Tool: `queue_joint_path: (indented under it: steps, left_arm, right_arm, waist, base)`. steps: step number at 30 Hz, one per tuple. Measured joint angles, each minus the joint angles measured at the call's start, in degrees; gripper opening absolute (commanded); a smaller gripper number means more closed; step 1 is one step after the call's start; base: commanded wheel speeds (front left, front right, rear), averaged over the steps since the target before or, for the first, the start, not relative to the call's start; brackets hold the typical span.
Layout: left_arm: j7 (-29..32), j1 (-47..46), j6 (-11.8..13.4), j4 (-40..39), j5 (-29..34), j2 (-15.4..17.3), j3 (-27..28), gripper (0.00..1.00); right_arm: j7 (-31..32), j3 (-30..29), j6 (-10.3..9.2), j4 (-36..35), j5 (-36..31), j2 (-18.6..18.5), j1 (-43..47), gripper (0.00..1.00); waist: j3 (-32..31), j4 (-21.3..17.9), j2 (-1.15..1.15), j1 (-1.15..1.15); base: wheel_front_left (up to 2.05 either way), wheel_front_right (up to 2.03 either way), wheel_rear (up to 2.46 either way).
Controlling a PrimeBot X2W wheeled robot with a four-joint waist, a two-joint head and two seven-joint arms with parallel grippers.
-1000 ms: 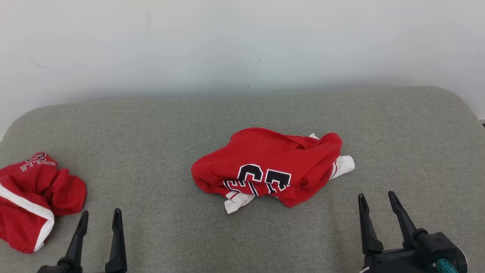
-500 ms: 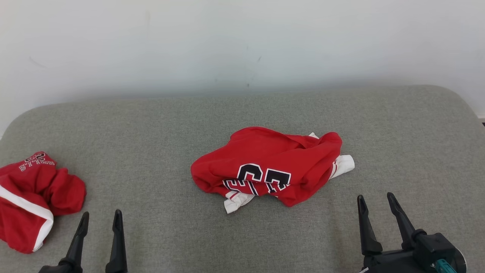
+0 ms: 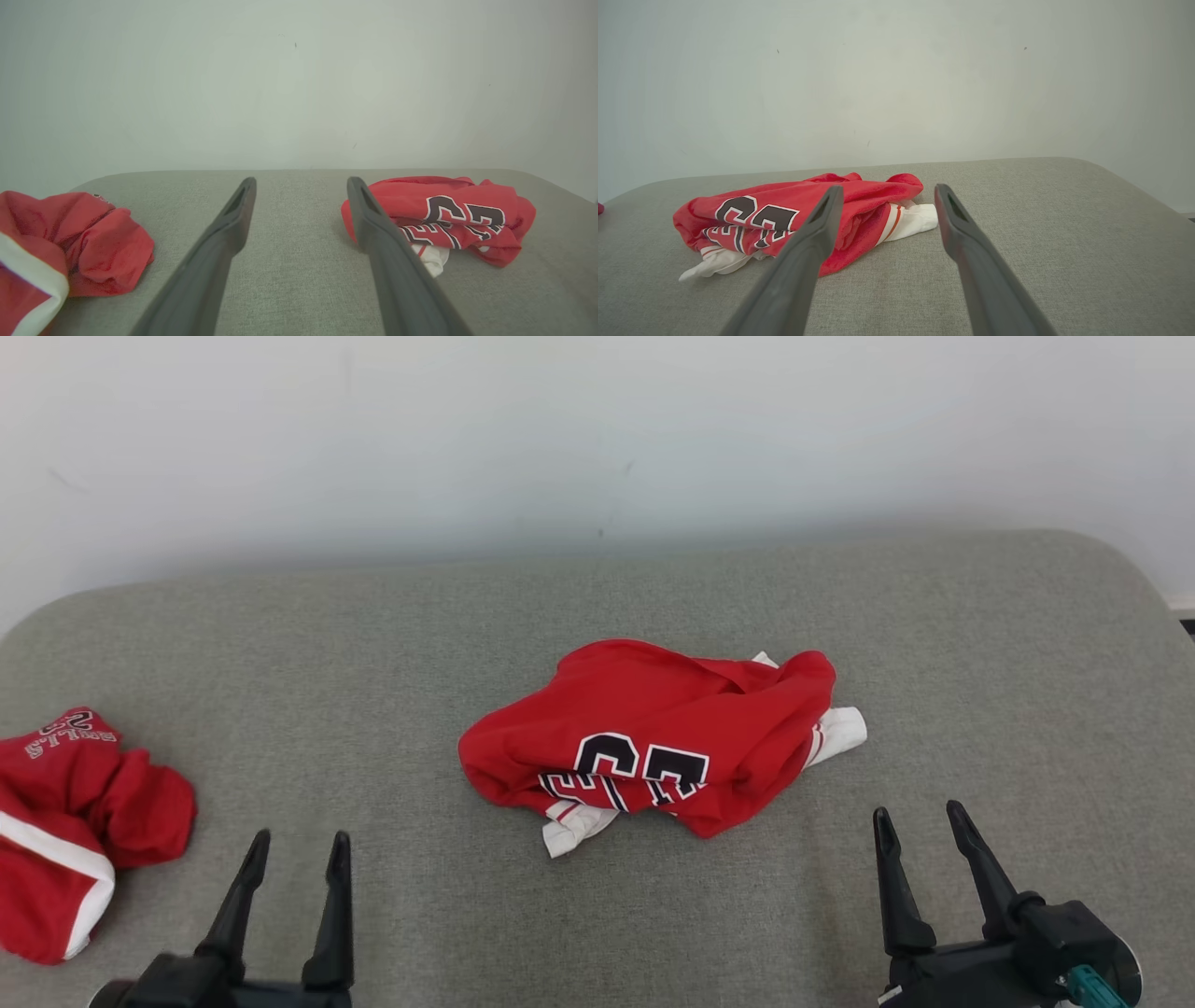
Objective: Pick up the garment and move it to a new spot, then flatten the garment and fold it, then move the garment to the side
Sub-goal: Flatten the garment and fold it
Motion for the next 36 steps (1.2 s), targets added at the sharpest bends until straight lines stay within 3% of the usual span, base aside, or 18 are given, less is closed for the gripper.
queue_joint_path:
  steps: [20, 33, 35, 36]
  left_arm:
    - [0.0, -17.61, -0.09, 19.97, -5.76, 3.35, -23.13, 1.0]
    - [-0.01, -25.06, -0.1, 33.63, -6.32, 2.5, -27.74, 1.0]
    - [0.0, -26.13, -0.1, 35.29, -6.38, 2.03, -27.2, 0.4]
    - [-0.01, -26.79, -0.1, 36.06, -6.37, 1.76, -26.92, 0.0]
  right_arm:
    - [0.0, 0.74, 0.0, -0.12, 1.54, 0.05, -3.27, 1.0]
    - [0.0, 0.89, 0.0, -0.25, 1.23, 0.07, -4.77, 1.0]
    - [0.0, 0.93, 0.0, -0.21, 0.92, 0.07, -5.03, 1.0]
    - [0.0, 0.93, 0.0, -0.2, 0.9, 0.07, -5.07, 1.0]
  waist:
    - [7.02, -6.58, 0.0, 0.01]
    - [9.78, -9.53, 0.0, 0.01]
    - [9.85, -9.69, 0.01, 0.01]
    - [9.84, -9.68, 0.01, 0.01]
  base:
    - [0.0, 0.0, 0.0]
    - [0.0, 0.0, 0.0]
    - [0.0, 0.0, 0.0]
    - [0.0, 0.0, 0.0]
